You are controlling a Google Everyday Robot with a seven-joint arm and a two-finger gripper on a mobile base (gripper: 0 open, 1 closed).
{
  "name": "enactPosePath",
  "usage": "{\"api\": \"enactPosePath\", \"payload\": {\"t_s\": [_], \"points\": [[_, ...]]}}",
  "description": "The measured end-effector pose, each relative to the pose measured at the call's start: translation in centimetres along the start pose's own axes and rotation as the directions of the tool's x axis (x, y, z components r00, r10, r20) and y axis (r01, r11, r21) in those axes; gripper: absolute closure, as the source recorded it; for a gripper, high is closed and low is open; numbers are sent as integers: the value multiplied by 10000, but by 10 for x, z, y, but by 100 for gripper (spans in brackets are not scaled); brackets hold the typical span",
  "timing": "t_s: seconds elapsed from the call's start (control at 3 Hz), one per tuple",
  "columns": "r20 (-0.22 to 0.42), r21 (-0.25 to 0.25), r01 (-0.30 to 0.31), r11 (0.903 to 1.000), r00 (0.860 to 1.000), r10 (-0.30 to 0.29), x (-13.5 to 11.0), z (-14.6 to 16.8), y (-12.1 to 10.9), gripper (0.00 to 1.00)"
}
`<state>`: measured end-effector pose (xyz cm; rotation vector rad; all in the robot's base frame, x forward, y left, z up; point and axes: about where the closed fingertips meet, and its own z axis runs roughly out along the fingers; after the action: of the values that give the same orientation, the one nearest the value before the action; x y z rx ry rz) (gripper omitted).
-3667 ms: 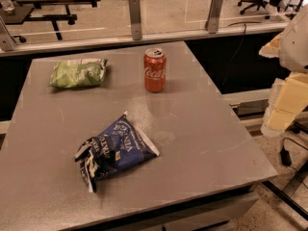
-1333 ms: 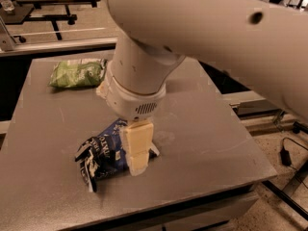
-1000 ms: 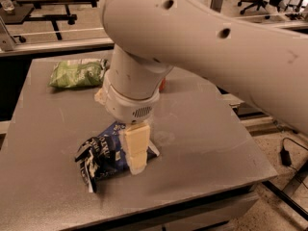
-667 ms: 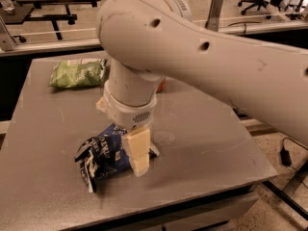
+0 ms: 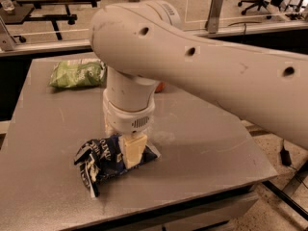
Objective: Pick blue chip bag
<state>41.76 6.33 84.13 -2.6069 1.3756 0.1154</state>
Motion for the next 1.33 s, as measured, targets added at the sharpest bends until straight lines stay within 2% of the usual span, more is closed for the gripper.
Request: {"api": "enactPosePath", "payload": {"t_s": [0.33,0.67,1.0,1.33], "points": [[169,-309,-150,9994,9997,155,2,-24,2,79],[461,-417,-266,9988,9985,285,8,-61,-3,100],[1382,-77,-36,10000,9904,47,9,-126,-14,100],[1990,710,162,9973,9795,-301,0,-168,-31,100]]}}
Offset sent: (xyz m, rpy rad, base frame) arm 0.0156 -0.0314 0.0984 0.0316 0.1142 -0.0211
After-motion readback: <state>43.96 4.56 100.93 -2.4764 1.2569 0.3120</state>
